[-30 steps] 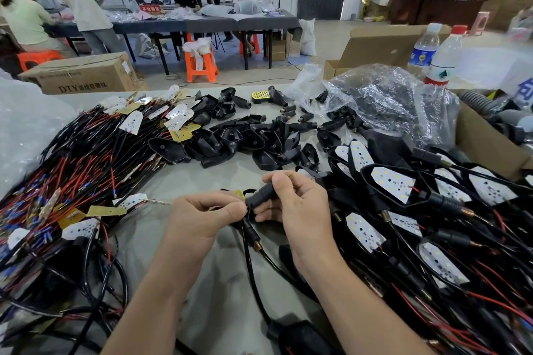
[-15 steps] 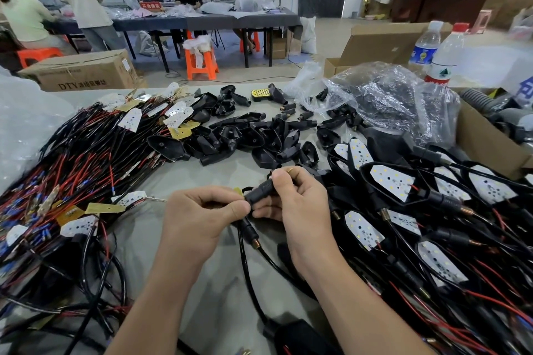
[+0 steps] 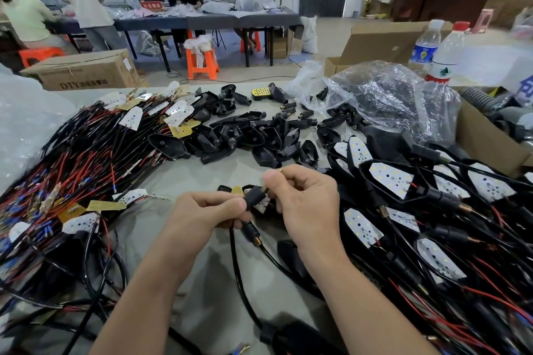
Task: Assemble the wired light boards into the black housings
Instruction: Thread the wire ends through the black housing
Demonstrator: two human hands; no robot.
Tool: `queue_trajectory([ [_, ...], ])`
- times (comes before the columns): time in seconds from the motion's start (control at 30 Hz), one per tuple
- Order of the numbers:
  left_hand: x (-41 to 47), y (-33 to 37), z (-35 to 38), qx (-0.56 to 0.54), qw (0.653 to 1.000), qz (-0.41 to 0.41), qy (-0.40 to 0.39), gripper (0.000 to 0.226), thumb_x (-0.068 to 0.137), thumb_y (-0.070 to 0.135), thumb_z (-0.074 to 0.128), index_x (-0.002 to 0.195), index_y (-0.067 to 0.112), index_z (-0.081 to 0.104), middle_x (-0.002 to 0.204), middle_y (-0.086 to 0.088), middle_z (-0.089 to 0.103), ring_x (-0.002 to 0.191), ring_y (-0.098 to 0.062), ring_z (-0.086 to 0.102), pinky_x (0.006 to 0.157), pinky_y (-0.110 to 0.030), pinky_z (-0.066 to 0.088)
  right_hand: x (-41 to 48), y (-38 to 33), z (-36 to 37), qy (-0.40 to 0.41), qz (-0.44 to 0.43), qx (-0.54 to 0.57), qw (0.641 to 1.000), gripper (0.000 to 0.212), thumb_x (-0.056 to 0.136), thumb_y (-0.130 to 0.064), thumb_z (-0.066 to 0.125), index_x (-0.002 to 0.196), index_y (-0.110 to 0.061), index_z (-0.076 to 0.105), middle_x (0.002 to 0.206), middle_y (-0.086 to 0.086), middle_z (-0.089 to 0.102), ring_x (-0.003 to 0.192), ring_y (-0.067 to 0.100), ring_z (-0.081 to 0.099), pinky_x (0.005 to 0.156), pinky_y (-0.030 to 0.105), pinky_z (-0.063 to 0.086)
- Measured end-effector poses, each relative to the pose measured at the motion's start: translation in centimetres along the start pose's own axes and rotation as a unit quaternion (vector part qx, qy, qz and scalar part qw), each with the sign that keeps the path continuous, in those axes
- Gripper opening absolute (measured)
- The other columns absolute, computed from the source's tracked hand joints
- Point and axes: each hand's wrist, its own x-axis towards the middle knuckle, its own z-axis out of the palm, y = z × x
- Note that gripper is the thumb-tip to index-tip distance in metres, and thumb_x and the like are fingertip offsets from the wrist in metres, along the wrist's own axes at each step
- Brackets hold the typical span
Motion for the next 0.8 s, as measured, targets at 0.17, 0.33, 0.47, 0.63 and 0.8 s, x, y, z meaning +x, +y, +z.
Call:
queue_trajectory([
  [0.17, 0.02, -0.06, 0.55, 0.008, 0.999, -0.051, -0.008, 0.013, 0.084, 0.018, 0.075, 0.091, 0.012, 0.084, 0.093, -0.011, 0.080, 0.086, -0.019, 0.073, 0.080, -0.026, 0.056, 0.36, -0.06, -0.01, 0.027, 0.027, 0.067, 0.997, 0.022, 0.086, -0.030, 0.072, 0.069, -0.017, 0.071, 0.057, 0.006, 0.063, 0.043, 0.013, 0.047, 0.047, 0.024, 0.040],
  [0.33, 0.09, -0.04, 0.62, 0.040, 0.997, -0.061, -0.002, 0.011, 0.091, 0.010, 0.074, 0.095, 0.012, 0.083, 0.089, -0.010, 0.080, 0.077, -0.009, 0.070, 0.062, -0.013, 0.051, 0.44, -0.29, 0.01, 0.038, 0.032, 0.102, 0.994, 0.025, 0.090, -0.025, 0.068, 0.066, -0.018, 0.071, 0.058, 0.007, 0.065, 0.041, 0.013, 0.048, 0.041, 0.021, 0.039],
  [0.47, 0.00, 0.21, 0.54, 0.070, 0.997, -0.028, 0.000, 0.008, 0.085, 0.006, 0.079, 0.086, 0.013, 0.084, 0.081, -0.009, 0.080, 0.062, -0.004, 0.065, 0.058, -0.012, 0.049, 0.63, -0.66, -0.28, 0.065, 0.014, 0.101, 0.993, 0.028, 0.093, -0.022, 0.068, 0.065, -0.020, 0.069, 0.055, 0.005, 0.063, 0.040, 0.011, 0.047, 0.039, 0.021, 0.038],
  [0.63, -0.54, 0.35, -0.14, 0.056, 0.988, -0.050, -0.135, 0.014, 0.088, 0.027, 0.077, 0.092, 0.015, 0.082, 0.095, -0.010, 0.080, 0.083, -0.019, 0.074, 0.071, -0.022, 0.057, 0.51, -0.65, -0.06, 0.062, 0.012, 0.098, 0.993, 0.029, 0.090, -0.027, 0.069, 0.061, -0.021, 0.066, 0.054, 0.003, 0.061, 0.040, 0.011, 0.044, 0.040, 0.019, 0.036],
  [0.8, -0.48, 0.38, 0.81, 0.001, 0.993, -0.030, -0.110, 0.013, 0.093, 0.018, 0.071, 0.100, 0.020, 0.082, 0.092, -0.012, 0.077, 0.073, -0.016, 0.070, 0.066, -0.021, 0.056, 0.18, -0.14, 0.28, 0.018, 0.032, 0.091, 0.995, 0.025, 0.088, -0.028, 0.071, 0.065, -0.019, 0.068, 0.053, 0.001, 0.058, 0.041, 0.007, 0.045, 0.043, 0.018, 0.037],
])
